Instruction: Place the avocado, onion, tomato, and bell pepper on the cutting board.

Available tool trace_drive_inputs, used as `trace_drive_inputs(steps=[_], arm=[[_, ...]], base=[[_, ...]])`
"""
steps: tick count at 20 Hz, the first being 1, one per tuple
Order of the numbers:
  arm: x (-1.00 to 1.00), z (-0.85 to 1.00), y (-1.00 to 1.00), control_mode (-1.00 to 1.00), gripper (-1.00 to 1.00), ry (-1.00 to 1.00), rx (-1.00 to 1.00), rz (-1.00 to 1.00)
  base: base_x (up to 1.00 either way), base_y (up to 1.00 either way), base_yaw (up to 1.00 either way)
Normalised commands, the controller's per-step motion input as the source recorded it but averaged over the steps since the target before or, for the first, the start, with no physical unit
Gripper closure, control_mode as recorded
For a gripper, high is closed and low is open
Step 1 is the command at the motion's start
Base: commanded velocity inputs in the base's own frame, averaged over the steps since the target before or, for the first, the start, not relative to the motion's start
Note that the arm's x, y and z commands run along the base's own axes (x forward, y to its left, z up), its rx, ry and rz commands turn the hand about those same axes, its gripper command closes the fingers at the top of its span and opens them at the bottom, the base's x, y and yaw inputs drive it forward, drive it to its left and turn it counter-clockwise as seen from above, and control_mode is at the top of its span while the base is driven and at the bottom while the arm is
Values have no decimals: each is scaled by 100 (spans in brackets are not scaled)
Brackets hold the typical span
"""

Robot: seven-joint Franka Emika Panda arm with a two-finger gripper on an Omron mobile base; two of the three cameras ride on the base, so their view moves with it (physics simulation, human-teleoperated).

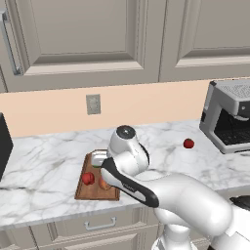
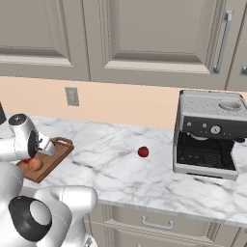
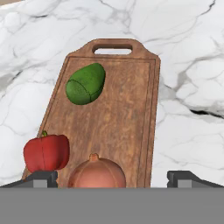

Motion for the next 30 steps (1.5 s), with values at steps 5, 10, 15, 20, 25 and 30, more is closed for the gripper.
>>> trace_drive_inputs(steps=[5,10,15,20,25,30], arm=[[0,18,-63,-100,-100,4,-1,0],[2,5,-70,-100,-100,11,-4,0],[8,5,-69,-100,-100,11,-3,0],[17,8,-64,-100,-100,8,-1,1],[22,0,-63,-100,-100,5,0,1],[29,0,-73,-100,-100,3,-2,0]], base=[[0,0,0],[0,0,0],[0,0,0],[0,0,0],[0,0,0],[0,0,0]])
